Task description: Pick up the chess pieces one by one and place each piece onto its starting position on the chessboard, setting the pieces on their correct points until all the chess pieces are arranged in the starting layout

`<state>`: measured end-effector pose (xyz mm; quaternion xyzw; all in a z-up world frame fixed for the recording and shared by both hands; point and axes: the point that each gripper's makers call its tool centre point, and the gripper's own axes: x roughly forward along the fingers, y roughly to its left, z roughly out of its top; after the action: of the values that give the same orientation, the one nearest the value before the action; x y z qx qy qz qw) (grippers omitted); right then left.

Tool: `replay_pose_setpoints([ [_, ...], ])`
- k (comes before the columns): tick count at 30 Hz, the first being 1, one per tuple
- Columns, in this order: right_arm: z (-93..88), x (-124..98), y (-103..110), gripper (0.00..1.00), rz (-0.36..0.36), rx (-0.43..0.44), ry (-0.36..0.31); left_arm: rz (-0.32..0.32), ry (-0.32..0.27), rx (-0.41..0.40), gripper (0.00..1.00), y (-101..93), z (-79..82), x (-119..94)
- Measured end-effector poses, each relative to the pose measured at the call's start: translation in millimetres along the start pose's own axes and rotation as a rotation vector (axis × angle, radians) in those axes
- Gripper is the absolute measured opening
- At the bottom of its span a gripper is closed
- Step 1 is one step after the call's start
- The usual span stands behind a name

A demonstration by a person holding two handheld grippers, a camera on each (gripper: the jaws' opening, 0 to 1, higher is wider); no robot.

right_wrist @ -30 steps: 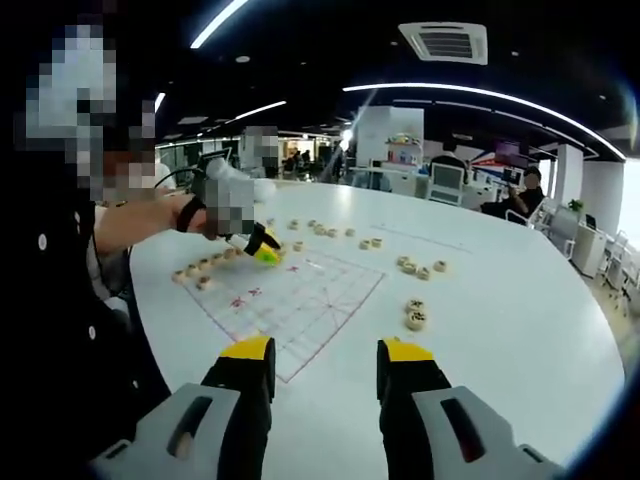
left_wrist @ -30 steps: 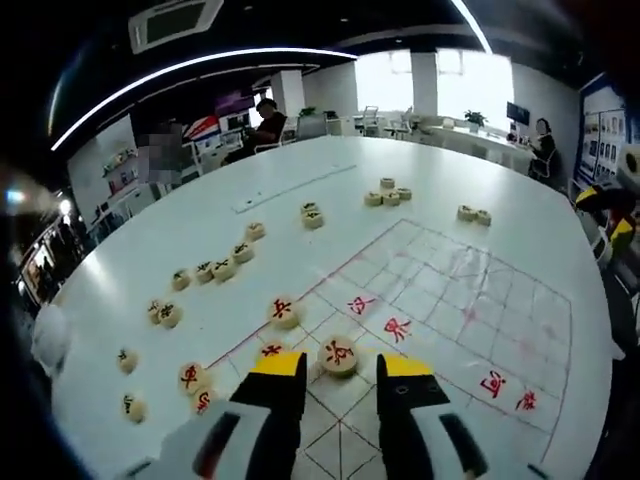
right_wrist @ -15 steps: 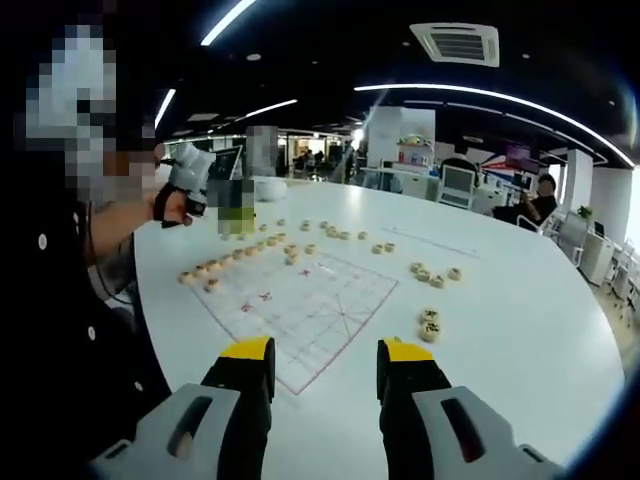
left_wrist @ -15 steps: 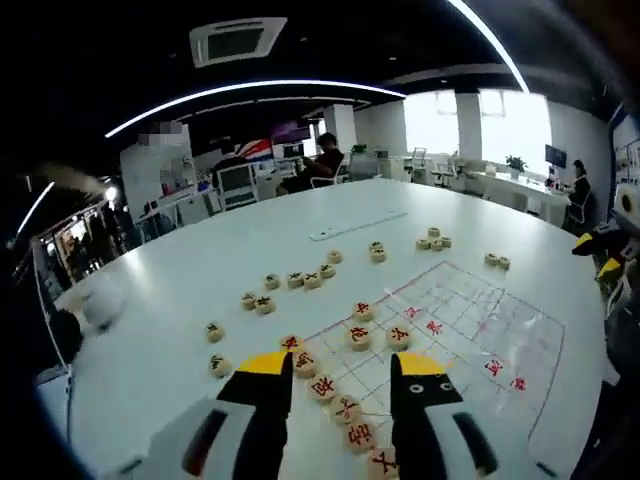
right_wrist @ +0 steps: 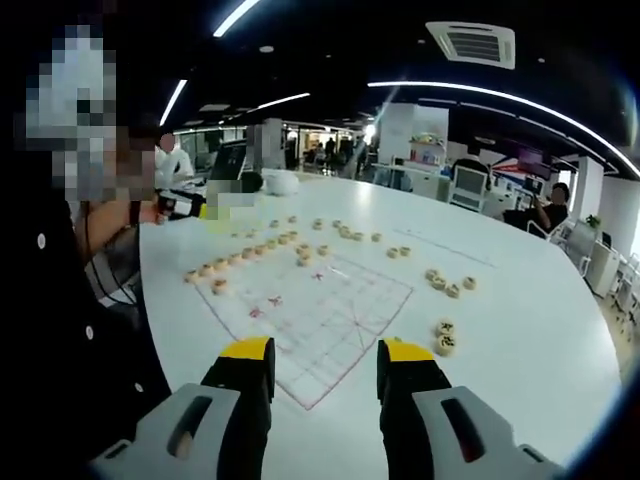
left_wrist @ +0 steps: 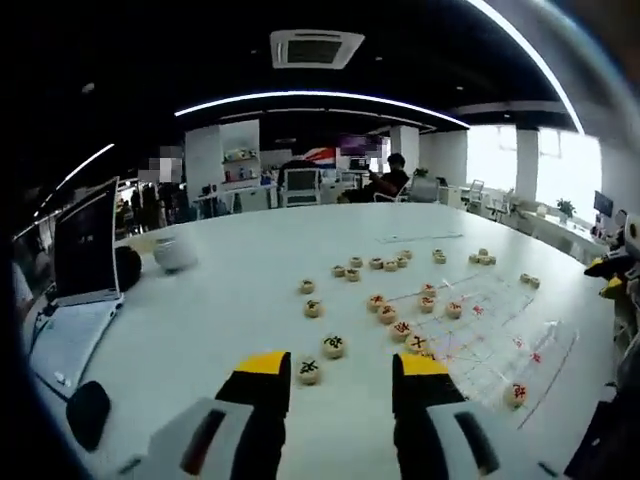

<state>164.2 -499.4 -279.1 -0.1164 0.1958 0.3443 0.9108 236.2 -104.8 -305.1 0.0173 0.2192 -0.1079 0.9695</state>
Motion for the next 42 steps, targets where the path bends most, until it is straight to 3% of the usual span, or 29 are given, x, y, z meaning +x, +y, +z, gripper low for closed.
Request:
replay_pose_setpoints([
  [4,0.7,2,3,0.42,0.005,-0.007,0.009,-0.014,-0.004,0.005,0.42,1.6,4.2,6],
  [10,0.0,2,3,0.42,-0.003,-0.003,0.014,-0.052,-0.012,0.063,0.42,2.7,25.2,29],
  [14,-1.4,0,1,0.42,-0.012,0.004,0.015,-0.105,0.0,0.101,0.43,4.3,41.9,59],
  [17,-1.6,1,1,0.42,-0.017,0.01,0.013,-0.182,0.033,0.125,0.43,3.5,46.2,87],
  [19,-2.6,0,-1,0.42,-0.02,0.014,0.011,-0.188,0.061,0.14,0.43,9.1,48.3,105],
  [23,-4.8,-2,-3,0.42,-0.029,0.025,0.009,-0.211,0.08,0.282,0.43,15.0,56.1,135],
  [26,-5.9,-3,-5,0.42,-0.034,0.029,0.01,-0.297,0.09,0.371,0.43,4.8,61.1,155],
  [28,-6.6,-4,-7,0.42,-0.039,0.032,0.011,-0.333,0.12,0.417,0.43,2.0,61.1,165],
  [32,-7.8,-5,-9,0.42,-0.048,0.039,0.011,-0.394,0.124,0.499,0.44,-14.7,66.6,178],
  [35,-9.4,-7,-11,0.42,-0.058,0.046,0.015,-0.398,0.145,0.541,0.43,-13.9,70.3,192],
  [42,-14.0,-12,-17,0.42,-0.083,0.063,0.022,-0.401,0.18,0.523,0.39,-12.8,74.8,224],
])
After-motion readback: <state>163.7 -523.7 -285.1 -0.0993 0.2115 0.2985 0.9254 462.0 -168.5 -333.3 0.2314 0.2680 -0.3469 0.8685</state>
